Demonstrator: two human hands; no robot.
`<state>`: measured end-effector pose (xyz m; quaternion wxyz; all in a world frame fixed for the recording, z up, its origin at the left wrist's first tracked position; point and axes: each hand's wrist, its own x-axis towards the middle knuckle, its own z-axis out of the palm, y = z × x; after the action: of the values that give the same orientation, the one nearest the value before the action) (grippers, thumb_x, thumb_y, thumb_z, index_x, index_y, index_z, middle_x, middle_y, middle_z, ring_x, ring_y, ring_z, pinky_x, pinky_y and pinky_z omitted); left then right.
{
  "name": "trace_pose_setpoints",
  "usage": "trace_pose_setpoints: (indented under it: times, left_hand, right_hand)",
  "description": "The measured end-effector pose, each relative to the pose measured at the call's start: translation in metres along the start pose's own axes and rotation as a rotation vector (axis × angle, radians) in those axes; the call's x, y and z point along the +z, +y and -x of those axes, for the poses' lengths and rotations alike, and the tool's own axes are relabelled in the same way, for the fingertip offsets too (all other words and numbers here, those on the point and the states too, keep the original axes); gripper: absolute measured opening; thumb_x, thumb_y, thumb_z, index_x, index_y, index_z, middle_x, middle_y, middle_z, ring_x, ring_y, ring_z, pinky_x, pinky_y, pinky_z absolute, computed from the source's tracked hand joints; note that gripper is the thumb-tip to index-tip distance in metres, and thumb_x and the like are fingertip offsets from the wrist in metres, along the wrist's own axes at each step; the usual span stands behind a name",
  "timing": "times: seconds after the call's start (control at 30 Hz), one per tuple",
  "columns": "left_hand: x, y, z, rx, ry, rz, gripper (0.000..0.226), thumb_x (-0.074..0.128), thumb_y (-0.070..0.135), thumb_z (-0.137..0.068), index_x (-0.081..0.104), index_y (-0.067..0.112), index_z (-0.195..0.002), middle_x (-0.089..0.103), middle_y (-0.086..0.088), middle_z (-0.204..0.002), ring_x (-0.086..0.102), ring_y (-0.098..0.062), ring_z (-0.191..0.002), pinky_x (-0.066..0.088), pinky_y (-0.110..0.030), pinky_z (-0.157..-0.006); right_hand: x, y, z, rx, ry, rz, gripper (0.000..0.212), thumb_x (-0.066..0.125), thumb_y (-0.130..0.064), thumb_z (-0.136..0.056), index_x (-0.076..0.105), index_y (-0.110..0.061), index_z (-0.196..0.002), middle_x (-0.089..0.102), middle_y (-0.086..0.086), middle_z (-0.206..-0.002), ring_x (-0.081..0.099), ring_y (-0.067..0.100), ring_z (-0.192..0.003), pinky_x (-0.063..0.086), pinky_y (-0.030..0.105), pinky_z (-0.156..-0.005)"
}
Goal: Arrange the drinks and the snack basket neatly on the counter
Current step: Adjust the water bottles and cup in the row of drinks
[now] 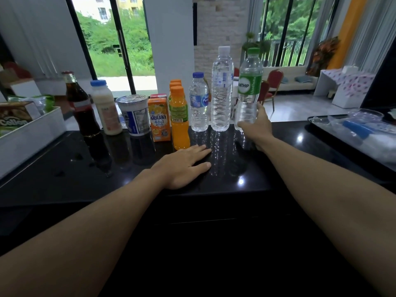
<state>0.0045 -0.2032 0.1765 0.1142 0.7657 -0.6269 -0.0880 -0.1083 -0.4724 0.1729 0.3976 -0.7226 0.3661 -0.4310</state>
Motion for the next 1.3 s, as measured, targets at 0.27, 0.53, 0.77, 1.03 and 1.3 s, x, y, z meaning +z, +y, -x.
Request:
trace_pose_setpoints:
  times: [0.27,0.53,0.77,1.03,1.3]
  left_hand:
    - [-0.0005,0.0006,0.0003,-0.008,0.001,-0.005,0.061,0.028,0.064,-0.099,0.016,0.044,-0.156,0.01,0.022,-0.163,0.007,-0.002,-0.15,0.015,-0.04,-0.119]
    - [-0.0001,0.0004,-0.0003,-0.015,-0.003,0.001,0.061,0.028,0.065,-0.099,0.016,0.045,-0.155,0.011,0.022,-0.163,0.008,-0.004,-0.15,0.017,-0.044,-0.12]
    - [-0.0012,0.0013,-0.0002,-0.013,-0.008,0.008,0.061,0.028,0.065,-0.099,0.016,0.045,-0.155,0.011,0.023,-0.163,0.008,-0.004,-0.15,0.017,-0.042,-0.119]
    - [-0.0018,0.0026,0.0008,-0.024,-0.005,0.005,0.061,0.029,0.064,-0.099,0.016,0.045,-0.155,0.011,0.021,-0.163,0.009,-0.006,-0.151,0.017,-0.043,-0.119]
    - [-0.0001,0.0014,0.0002,-0.009,0.01,0.004,0.061,0.029,0.064,-0.099,0.017,0.044,-0.156,0.012,0.021,-0.163,0.008,-0.003,-0.15,0.016,-0.04,-0.119]
  right_hand:
    - [0.0026,-0.0007,0.0001,0.007,0.062,0.117,0.081,0.082,-0.025,-0.075,0.043,-0.019,-0.146,0.052,0.005,-0.133,0.058,0.023,-0.116,0.05,0.037,-0.1]
    - [-0.0002,-0.0003,0.0028,-0.001,0.039,0.045,0.09,0.086,-0.019,-0.073,0.038,-0.019,-0.149,0.055,0.005,-0.14,0.057,0.025,-0.122,0.05,0.043,-0.104]
    - [-0.0013,-0.0012,0.0018,-0.013,0.041,0.0,0.086,0.079,-0.02,-0.081,0.034,-0.02,-0.154,0.055,-0.004,-0.129,0.06,0.005,-0.102,0.051,0.027,-0.087]
    - [0.0018,-0.0035,0.0014,-0.013,0.119,0.079,0.083,0.089,-0.031,-0.073,0.044,-0.016,-0.142,0.051,0.008,-0.136,0.055,0.024,-0.12,0.05,0.041,-0.103]
    - [0.0001,-0.0031,0.0012,-0.011,0.136,0.038,0.088,0.091,-0.04,-0.071,0.044,-0.017,-0.142,0.056,0.006,-0.135,0.058,0.023,-0.119,0.05,0.044,-0.102]
